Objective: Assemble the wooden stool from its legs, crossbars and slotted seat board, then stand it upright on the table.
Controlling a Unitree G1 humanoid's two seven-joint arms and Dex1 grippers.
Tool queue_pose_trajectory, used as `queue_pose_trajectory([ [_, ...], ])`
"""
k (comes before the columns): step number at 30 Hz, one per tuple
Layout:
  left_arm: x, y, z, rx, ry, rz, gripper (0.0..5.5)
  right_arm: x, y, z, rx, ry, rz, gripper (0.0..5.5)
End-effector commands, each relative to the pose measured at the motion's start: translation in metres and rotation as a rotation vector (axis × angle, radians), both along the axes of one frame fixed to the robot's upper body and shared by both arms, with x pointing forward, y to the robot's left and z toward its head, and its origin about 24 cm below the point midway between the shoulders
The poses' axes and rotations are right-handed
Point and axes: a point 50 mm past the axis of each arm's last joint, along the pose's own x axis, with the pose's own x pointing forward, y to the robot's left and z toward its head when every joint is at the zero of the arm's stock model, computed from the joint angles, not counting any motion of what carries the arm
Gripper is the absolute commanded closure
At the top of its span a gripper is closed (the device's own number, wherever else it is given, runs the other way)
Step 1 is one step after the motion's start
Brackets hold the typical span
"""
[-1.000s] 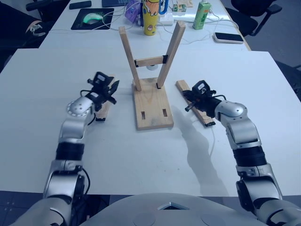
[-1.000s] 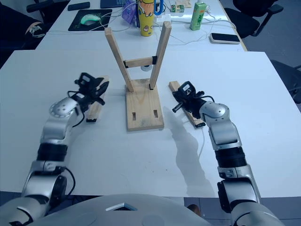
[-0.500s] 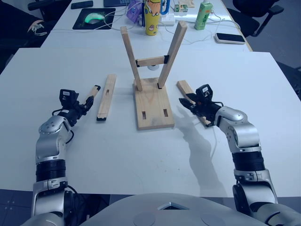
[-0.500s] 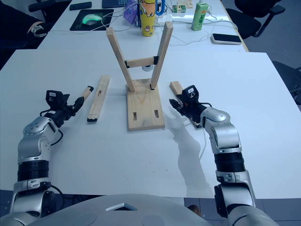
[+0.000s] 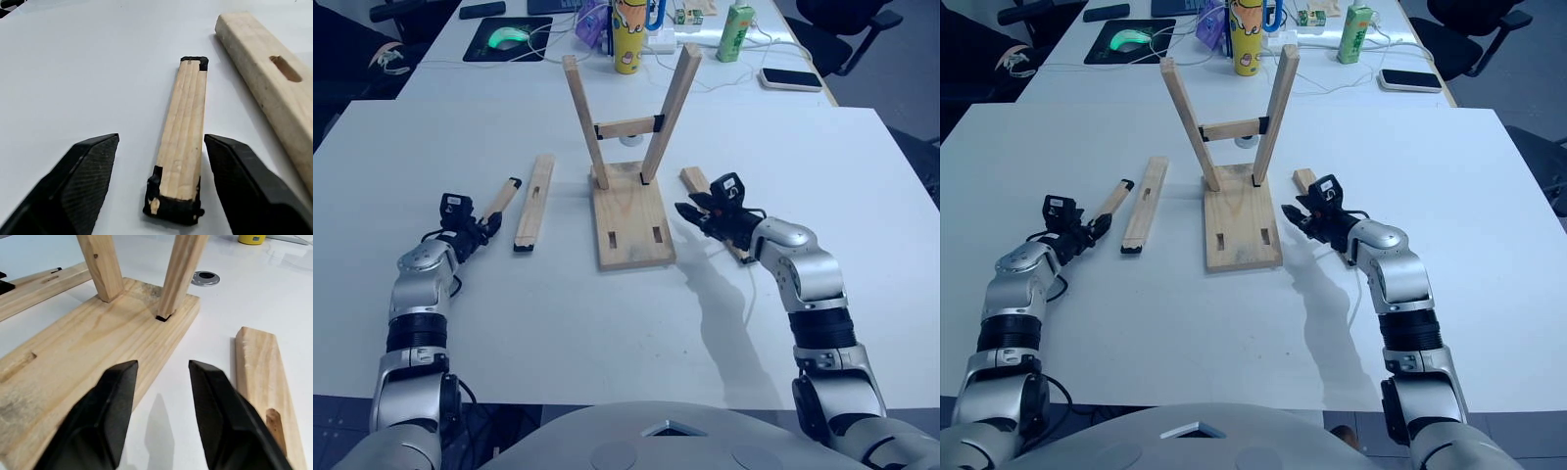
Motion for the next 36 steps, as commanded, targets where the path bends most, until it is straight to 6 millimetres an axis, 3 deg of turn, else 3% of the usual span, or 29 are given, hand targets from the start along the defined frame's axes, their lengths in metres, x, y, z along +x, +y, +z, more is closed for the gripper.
queue_pose_trajectory([
  [1,-0.001,-0.001,-0.008,-0.017,0.121,-0.046,2.24,0.006,0.007,0.005,0.009,-0.006,0.010,3.58],
  [8,-0.009,0.006,-0.018,-0.030,0.258,-0.019,3.19,0.006,0.009,0.013,0.045,-0.005,0.019,3.53],
  [14,-0.023,0.014,-0.034,0.098,0.334,-0.037,4.04,0.016,0.006,0.020,0.005,-0.038,-0.004,3.53],
  [20,-0.009,0.006,-0.024,0.087,0.165,-0.026,4.19,0.008,0.011,0.022,0.082,-0.005,0.065,3.53],
  [24,0.005,-0.008,0.015,0.112,-0.142,-0.060,4.19,0.012,0.002,0.024,0.090,0.012,0.035,3.53],
  [28,-0.003,-0.044,0.049,0.113,-0.397,-0.212,4.19,0.004,0.003,0.031,0.233,0.058,0.066,3.53],
  [33,-0.048,-0.087,0.057,0.125,-0.525,-0.413,4.19,-0.009,0.022,0.036,0.413,0.109,0.142,3.53],
  [36,-0.061,-0.108,0.049,0.043,-0.532,-0.477,4.19,-0.008,0.024,0.042,0.534,0.122,0.119,3.11],
])
